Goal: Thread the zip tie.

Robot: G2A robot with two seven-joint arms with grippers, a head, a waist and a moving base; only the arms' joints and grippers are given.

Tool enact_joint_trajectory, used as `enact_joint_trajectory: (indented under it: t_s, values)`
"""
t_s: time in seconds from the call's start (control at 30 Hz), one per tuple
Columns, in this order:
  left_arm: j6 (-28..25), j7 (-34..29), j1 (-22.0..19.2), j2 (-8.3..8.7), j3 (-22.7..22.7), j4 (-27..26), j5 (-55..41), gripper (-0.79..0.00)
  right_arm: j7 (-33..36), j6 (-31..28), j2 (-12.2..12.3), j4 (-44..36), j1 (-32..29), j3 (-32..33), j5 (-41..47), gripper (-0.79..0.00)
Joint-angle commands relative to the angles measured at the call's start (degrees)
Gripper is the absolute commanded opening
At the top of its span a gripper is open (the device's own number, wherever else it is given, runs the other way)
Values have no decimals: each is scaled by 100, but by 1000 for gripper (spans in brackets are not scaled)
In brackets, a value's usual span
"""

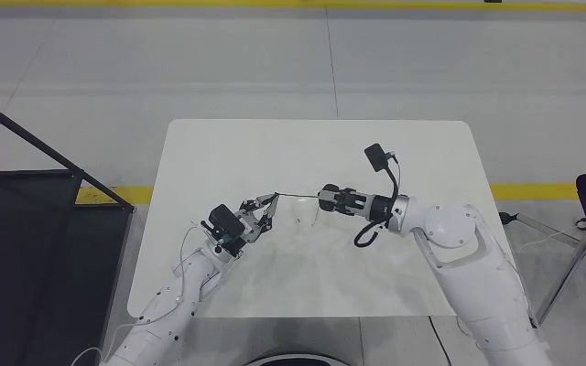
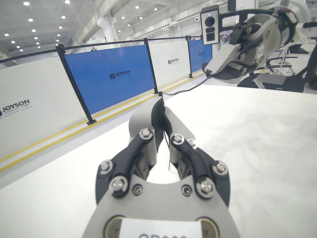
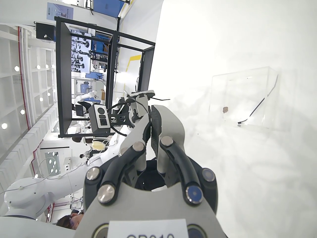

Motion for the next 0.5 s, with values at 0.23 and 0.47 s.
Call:
enact_joint_trajectory:
  t_s: [0.23,0.47]
  values:
    - [0,0,0,0,0,0,0,-785,18,10,6,5,11,-15,9,-785]
    - [0,0,0,0,0,0,0,-785,13,-42,13,-11,-12,-4,36,-785]
